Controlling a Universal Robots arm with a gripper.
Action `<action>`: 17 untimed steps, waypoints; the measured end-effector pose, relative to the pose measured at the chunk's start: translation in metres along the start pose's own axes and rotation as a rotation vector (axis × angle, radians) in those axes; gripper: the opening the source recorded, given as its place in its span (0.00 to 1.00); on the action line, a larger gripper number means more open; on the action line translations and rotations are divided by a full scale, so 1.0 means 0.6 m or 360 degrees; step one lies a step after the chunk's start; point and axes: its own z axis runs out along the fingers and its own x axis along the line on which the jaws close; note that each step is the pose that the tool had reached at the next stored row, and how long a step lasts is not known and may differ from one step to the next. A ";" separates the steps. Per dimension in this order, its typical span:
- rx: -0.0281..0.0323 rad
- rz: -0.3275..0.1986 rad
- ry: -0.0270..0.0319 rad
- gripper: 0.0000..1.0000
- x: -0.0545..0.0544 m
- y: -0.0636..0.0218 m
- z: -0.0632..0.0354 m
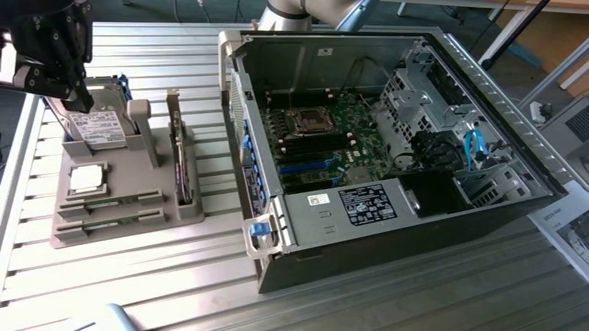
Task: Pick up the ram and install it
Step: 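Pick up the ram and move it above insertion slot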
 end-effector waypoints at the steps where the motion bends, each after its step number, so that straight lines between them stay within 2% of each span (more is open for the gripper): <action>1: -0.00006 -0.0024 0.00010 0.11 0.000 0.000 0.000; 3: -0.00023 -0.0094 0.00041 0.11 0.000 0.000 0.000; 12: -0.00070 -0.0292 0.00129 0.11 0.000 0.000 0.000; 17: -0.00074 -0.0307 0.00136 0.11 0.000 0.000 0.000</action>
